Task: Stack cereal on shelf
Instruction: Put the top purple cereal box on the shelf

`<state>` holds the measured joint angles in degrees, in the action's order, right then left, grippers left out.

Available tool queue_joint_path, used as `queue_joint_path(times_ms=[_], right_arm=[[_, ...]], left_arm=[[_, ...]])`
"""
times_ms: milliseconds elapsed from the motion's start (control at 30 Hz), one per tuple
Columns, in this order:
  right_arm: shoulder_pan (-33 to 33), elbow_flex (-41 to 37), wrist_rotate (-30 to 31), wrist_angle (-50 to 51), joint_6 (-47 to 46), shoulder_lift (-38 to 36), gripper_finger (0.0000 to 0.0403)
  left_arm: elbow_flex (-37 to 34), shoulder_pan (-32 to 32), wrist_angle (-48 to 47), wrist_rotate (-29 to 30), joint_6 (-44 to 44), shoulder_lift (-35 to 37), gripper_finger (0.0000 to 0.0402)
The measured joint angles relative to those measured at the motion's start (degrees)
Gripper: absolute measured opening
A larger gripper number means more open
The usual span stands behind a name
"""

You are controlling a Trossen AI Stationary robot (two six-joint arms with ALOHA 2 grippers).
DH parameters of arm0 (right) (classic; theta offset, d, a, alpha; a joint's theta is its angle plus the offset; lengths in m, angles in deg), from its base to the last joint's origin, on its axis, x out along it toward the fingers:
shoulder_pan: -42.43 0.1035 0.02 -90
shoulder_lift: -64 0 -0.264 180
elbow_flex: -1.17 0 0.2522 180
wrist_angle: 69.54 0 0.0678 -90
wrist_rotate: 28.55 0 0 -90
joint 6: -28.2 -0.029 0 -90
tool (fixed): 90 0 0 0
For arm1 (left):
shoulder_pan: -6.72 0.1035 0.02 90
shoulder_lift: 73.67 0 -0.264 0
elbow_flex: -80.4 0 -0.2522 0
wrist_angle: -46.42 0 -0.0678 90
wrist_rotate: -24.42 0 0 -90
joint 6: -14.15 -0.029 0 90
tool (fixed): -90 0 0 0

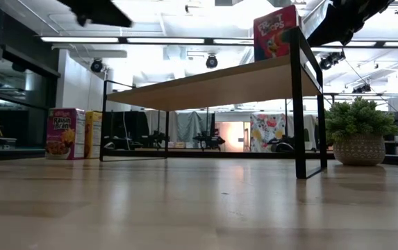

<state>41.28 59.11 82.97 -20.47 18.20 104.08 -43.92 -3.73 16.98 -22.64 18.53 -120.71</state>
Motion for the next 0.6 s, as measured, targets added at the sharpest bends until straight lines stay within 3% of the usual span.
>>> queue_joint_path(times_ms=[200,433,600], right_arm=[[0.0,0.0,0.85,0.0,-0.01,0.02,0.0],[0.02,0.0,1.01,-0.24,-0.31,0.02,0.0],[0.02,0.0,1.03,-1.66,-0.44,0.02,0.0]], left_arm=[[9.34,8.22,-24.9,-4.05,4.48,2.57,0.0089],[18.71,21.12,-46.12,-14.25,4.5,-5.85,0.022],[22.71,27.58,-58.05,-20.74,-0.2,-12.75,0.0275]])
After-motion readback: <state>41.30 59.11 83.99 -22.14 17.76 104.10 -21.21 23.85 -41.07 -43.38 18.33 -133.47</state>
